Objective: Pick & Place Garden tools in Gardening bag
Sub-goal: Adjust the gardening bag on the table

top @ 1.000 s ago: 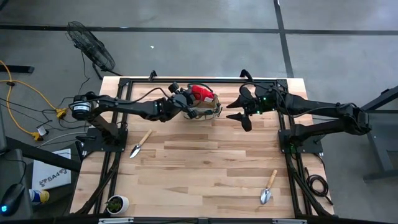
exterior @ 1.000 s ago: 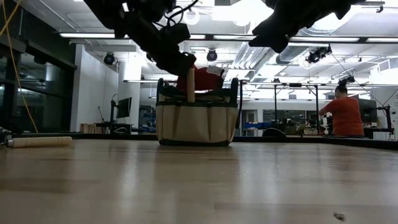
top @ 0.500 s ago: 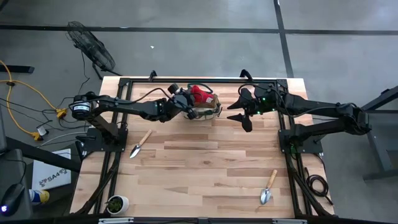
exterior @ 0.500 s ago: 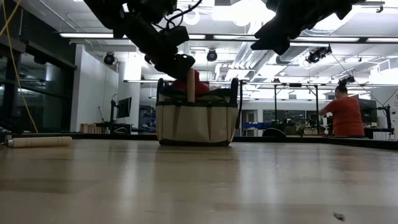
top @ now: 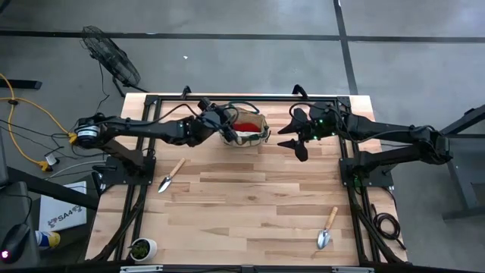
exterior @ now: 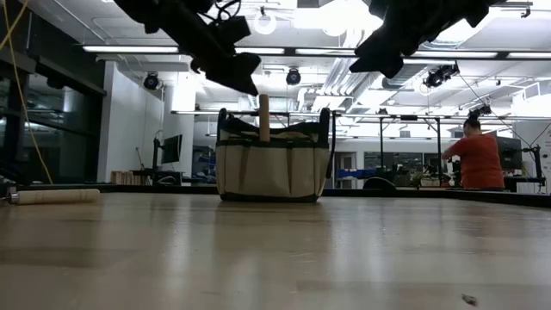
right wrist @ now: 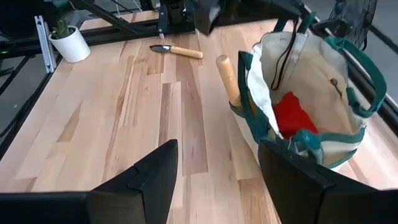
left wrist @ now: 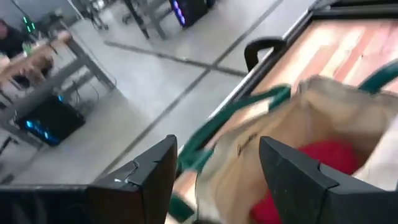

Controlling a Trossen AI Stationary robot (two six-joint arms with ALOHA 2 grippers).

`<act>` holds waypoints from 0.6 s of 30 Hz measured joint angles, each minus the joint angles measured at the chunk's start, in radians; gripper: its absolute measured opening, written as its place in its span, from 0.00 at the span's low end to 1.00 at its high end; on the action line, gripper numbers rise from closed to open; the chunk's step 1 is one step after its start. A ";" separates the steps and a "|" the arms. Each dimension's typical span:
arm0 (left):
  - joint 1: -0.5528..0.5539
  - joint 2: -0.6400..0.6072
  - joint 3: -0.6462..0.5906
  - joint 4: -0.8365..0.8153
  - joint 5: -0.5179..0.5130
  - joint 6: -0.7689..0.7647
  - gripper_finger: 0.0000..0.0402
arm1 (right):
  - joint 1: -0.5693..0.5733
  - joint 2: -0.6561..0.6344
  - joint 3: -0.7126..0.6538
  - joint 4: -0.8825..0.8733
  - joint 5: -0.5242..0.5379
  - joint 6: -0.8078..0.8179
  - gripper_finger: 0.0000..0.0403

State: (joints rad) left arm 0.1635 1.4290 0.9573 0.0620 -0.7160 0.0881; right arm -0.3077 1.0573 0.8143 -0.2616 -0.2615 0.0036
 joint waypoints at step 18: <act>0.045 -0.083 -0.012 -0.542 -0.270 -0.259 0.55 | 0.172 0.024 -0.319 0.410 0.259 0.115 0.53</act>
State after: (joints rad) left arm 0.2087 1.3455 0.9449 -0.4802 -0.9855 -0.1713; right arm -0.1357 1.0808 0.4948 0.1481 -0.0023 0.1186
